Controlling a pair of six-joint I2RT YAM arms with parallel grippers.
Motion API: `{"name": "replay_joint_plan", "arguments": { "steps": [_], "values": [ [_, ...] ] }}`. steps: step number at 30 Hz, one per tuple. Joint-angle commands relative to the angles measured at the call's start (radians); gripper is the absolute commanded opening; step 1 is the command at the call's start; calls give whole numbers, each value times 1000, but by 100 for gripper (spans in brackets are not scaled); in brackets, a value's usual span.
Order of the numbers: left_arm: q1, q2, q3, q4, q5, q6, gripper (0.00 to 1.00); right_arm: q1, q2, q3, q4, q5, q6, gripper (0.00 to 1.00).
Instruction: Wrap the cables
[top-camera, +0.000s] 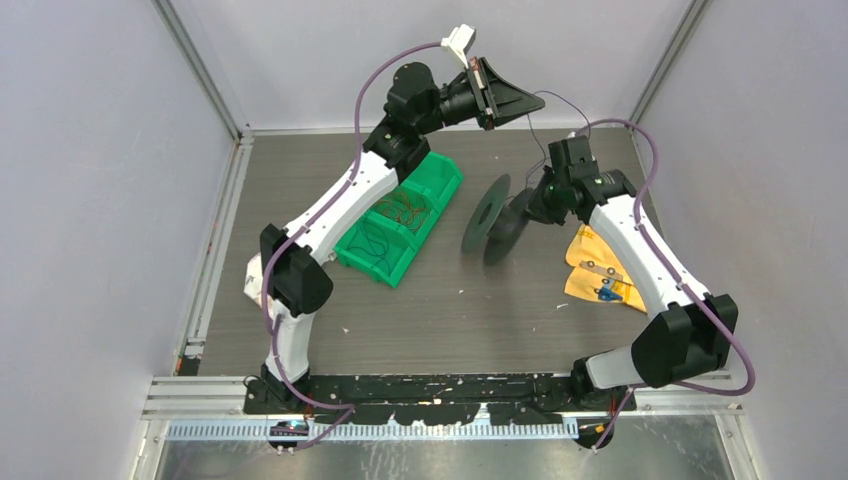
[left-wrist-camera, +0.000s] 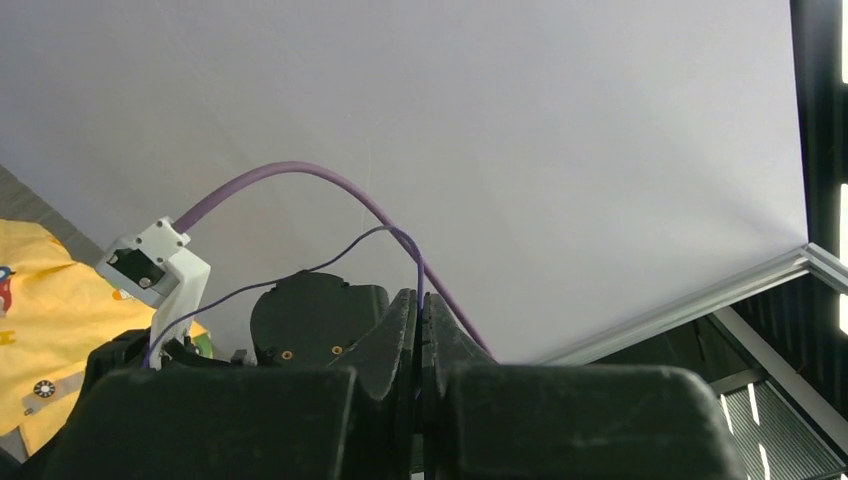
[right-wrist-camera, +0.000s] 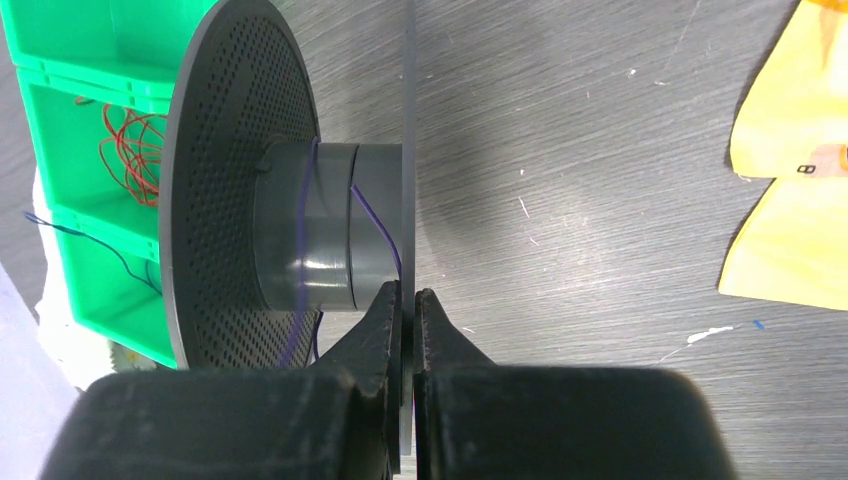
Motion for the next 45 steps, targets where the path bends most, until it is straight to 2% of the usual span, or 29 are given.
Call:
{"name": "replay_joint_plan", "arguments": {
  "steps": [1, 14, 21, 26, 30, 35, 45],
  "values": [
    [2, -7, 34, 89, 3, -32, 1, -36, -57, -70, 149, -71, 88, 1],
    [2, -52, 12, 127, 30, -47, 0, -88, 19, -43, 203, -128, 119, 1],
    [1, -116, -193, 179, 68, -23, 0, -134, 37, 33, 199, -172, 137, 1],
    [2, -130, -287, 229, 144, -27, 1, -149, 13, 12, 198, -169, 140, 1],
    [3, -153, -377, 244, 148, -28, 0, -167, -18, -9, 188, -155, 130, 1],
    [5, -193, -456, 158, 107, 49, 0, -197, -59, 1, 148, -113, 89, 1],
    [5, -248, -590, 235, 224, 47, 1, -314, -62, 0, 125, -117, 44, 1]
  ]
}}
